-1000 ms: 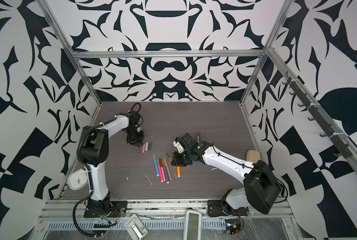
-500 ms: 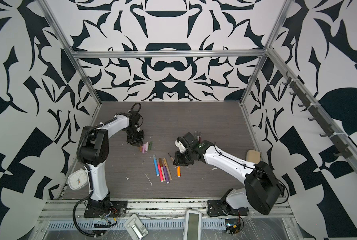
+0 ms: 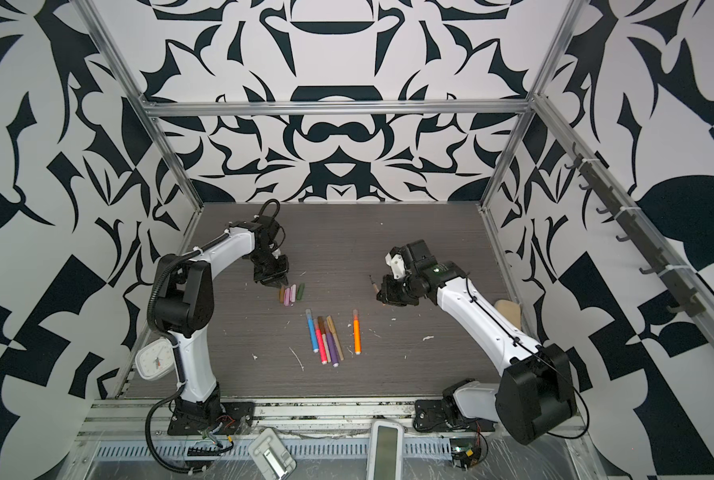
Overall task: Open the pen caps
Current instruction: 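Lower the tan cap beside the pink caps and open the left gripper, then lower the uncapped tan pen beside the brown pen and open the right gripper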
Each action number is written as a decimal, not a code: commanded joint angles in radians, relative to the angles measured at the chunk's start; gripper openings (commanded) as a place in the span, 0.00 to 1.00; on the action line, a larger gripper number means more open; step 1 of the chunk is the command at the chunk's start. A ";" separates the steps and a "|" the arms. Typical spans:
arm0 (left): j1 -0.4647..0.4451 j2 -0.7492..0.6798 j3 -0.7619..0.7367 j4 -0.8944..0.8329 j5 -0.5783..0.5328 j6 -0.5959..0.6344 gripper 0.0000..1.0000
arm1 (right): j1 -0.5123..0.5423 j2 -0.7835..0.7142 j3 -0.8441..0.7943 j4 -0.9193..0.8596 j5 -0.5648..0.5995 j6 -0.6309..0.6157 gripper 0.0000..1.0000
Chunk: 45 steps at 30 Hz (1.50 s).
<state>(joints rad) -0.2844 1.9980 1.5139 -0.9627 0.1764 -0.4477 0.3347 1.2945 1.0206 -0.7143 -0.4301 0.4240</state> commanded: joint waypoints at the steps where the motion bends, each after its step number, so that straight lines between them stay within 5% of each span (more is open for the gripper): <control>1: -0.001 -0.047 -0.024 -0.022 0.010 -0.013 0.26 | -0.084 -0.017 0.055 -0.096 0.020 -0.092 0.00; 13: 0.004 -0.114 -0.066 0.084 0.080 -0.068 0.24 | -0.237 0.128 0.063 -0.054 0.223 -0.138 0.00; 21: 0.039 -0.132 -0.052 0.091 0.106 -0.085 0.23 | -0.265 0.329 0.113 0.045 0.225 -0.182 0.00; 33: 0.063 -0.152 -0.064 0.078 0.116 -0.076 0.23 | -0.270 0.457 0.120 0.188 0.065 -0.163 0.00; 45: 0.085 -0.161 -0.075 0.065 0.126 -0.061 0.23 | -0.269 0.487 0.156 0.183 0.044 -0.152 0.34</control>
<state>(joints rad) -0.2054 1.8713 1.4567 -0.8574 0.2863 -0.5190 0.0666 1.7889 1.1347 -0.5236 -0.3733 0.2729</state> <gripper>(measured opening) 0.229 0.336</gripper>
